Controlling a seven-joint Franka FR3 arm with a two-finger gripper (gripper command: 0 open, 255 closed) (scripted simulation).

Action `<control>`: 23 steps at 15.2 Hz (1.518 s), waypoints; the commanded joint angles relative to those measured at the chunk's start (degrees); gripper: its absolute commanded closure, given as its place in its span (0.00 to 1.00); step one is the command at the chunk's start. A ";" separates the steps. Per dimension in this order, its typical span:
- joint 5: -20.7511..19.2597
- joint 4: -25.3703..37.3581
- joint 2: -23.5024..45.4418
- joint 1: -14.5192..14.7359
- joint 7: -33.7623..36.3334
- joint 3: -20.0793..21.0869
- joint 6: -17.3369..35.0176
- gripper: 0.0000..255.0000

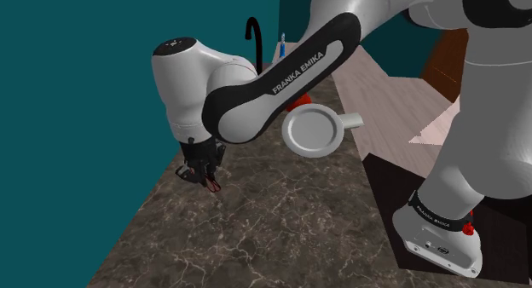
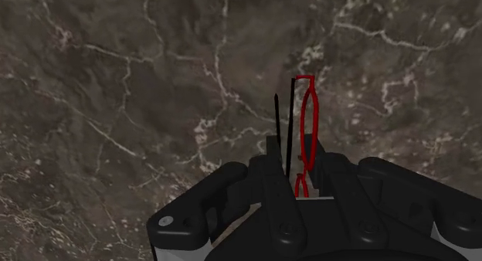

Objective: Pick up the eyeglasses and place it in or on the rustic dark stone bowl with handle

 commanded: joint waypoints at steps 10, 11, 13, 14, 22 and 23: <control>3.05 3.84 -3.89 -0.80 -2.41 1.17 -7.06 1.00; 3.27 4.28 -4.16 -0.84 -2.59 1.25 -7.72 1.00; 3.68 5.19 -4.68 -0.91 -2.94 1.38 -9.05 1.00; 3.88 5.67 -4.93 -0.94 -3.11 1.45 -9.73 1.00; 5.12 10.03 -6.43 -1.02 -4.25 1.85 -15.28 1.00; 5.24 10.64 -6.56 -1.01 -4.37 1.88 -16.00 1.00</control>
